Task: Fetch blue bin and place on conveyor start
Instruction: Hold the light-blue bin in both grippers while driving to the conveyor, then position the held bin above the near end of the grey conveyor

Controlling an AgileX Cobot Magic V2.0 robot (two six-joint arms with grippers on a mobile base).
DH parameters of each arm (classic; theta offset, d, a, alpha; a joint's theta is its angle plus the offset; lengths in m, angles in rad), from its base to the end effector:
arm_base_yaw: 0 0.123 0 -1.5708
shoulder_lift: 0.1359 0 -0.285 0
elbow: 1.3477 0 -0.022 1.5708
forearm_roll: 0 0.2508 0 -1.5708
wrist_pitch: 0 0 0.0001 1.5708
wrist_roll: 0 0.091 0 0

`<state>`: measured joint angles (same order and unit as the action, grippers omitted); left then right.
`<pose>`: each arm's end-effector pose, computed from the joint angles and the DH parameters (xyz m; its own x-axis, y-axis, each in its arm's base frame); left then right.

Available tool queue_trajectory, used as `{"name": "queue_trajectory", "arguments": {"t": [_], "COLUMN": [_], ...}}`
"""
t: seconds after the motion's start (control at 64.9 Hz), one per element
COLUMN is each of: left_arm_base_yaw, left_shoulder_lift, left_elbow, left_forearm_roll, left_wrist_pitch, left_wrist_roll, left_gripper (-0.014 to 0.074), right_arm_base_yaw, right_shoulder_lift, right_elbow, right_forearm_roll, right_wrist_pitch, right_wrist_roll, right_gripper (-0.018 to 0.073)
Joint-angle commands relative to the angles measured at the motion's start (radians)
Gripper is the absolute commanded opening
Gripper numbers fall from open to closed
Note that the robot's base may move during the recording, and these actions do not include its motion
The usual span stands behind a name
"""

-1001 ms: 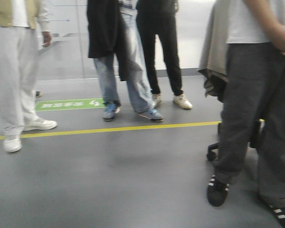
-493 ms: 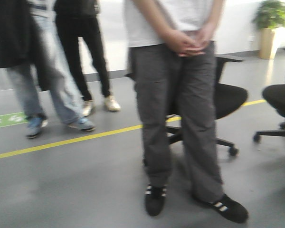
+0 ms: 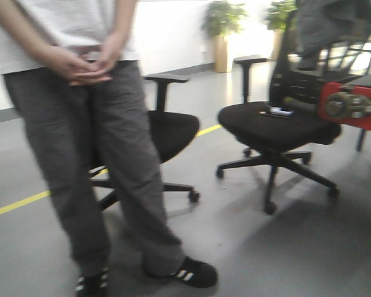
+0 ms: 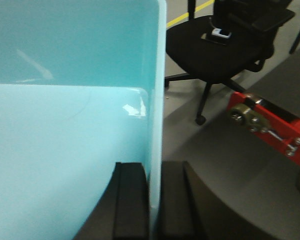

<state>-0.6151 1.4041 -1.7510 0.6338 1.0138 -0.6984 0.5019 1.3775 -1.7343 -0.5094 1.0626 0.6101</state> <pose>0.2545 -0.1238 0.4970 -0.3995 -0.0586 -0.9149 0.0061 0.9978 -0.0666 0.2557 0.0961 0.4914 -0.4776 0.0866 -0.8743 0.0455 0.9962 0.0739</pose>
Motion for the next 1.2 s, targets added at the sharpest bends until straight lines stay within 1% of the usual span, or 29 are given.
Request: {"name": "queue_trajectory", "arguments": {"t": [0.0,1.186], "left_arm_base_yaw": [-0.008,-0.008], "left_shoulder_lift": [-0.010,-0.010], "left_elbow": [-0.014,-0.014], "left_forearm_roll": [0.032,0.034], "left_wrist_pitch": [-0.045,-0.045], "left_wrist_roll": [-0.001,-0.001], "left_gripper": [-0.0111,-0.0111], "right_arm_base_yaw": [0.001,0.001], "right_shoulder_lift": [-0.011,-0.011], "right_elbow": [-0.011,-0.011], "right_forearm_roll": [-0.023,-0.023], "right_wrist_pitch": [-0.022,-0.022], "right_wrist_roll": [-0.010,-0.010], "right_gripper": [-0.0165,-0.0165]}}
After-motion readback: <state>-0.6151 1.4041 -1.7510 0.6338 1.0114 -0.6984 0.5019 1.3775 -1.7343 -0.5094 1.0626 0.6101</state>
